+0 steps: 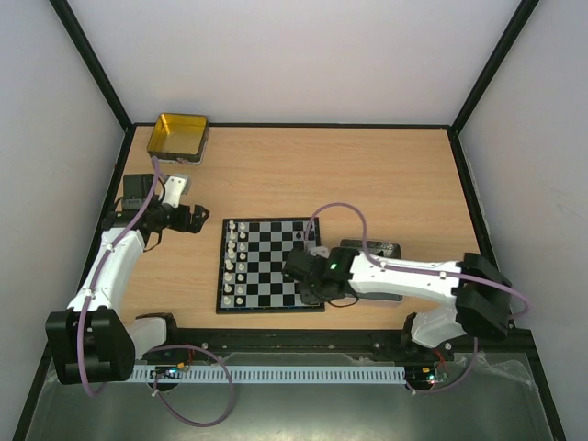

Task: Set up the chess pieces on the board
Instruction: Place the chess piece on the chessboard.

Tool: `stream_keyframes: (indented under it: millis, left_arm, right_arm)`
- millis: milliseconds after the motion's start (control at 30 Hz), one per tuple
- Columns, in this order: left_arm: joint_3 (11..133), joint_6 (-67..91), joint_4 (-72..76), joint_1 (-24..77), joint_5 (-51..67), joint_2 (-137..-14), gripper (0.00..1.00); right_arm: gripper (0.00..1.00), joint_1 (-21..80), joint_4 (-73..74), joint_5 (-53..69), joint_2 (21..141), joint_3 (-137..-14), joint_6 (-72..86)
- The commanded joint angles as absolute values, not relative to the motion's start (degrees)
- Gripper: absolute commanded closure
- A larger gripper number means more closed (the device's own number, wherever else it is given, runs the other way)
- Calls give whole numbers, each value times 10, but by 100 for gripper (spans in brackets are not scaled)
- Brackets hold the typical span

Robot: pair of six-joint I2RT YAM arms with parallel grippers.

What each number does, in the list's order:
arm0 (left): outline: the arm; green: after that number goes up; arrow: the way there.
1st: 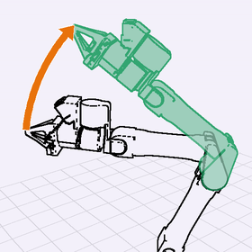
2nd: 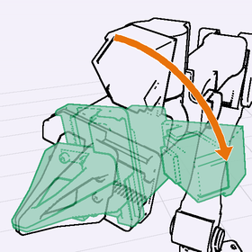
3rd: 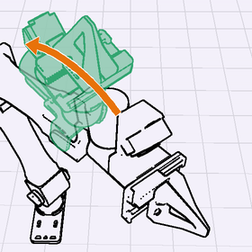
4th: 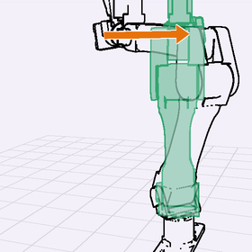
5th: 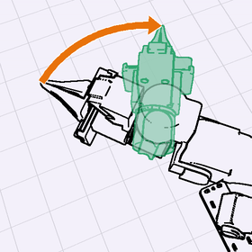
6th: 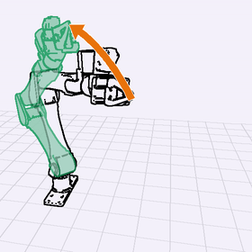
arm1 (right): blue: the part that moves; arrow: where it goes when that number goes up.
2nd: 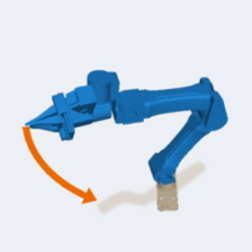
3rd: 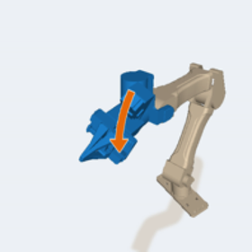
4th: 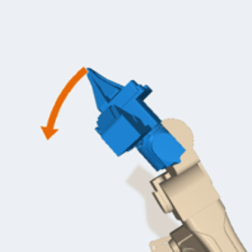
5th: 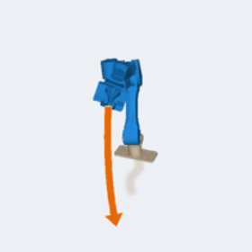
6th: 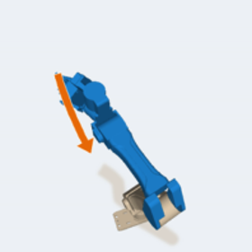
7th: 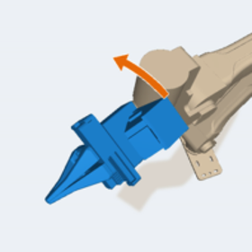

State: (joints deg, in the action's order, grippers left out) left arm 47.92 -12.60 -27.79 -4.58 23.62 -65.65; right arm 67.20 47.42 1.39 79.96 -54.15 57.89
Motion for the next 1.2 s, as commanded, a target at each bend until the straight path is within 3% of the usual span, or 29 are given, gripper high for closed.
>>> stream_keyframes:
  millis: [0, 633, 900, 1167]
  left_arm:
    - [476, -128, -284, -50, 244, -645, 1]
    - [477, -128, -285, -49, 244, -645, 1]
    - [476, -128, -285, -49, 246, -645, 1]
    - [476, -128, -285, -49, 247, -646, 1]
  right_arm:
    - [91, 711, 441, 18, 843, -555, 605]
    - [90, 720, 404, 33, 901, -568, 593]
    - [82, 719, 410, 25, 908, -573, 594]
    - [84, 719, 416, 21, 915, -582, 591]
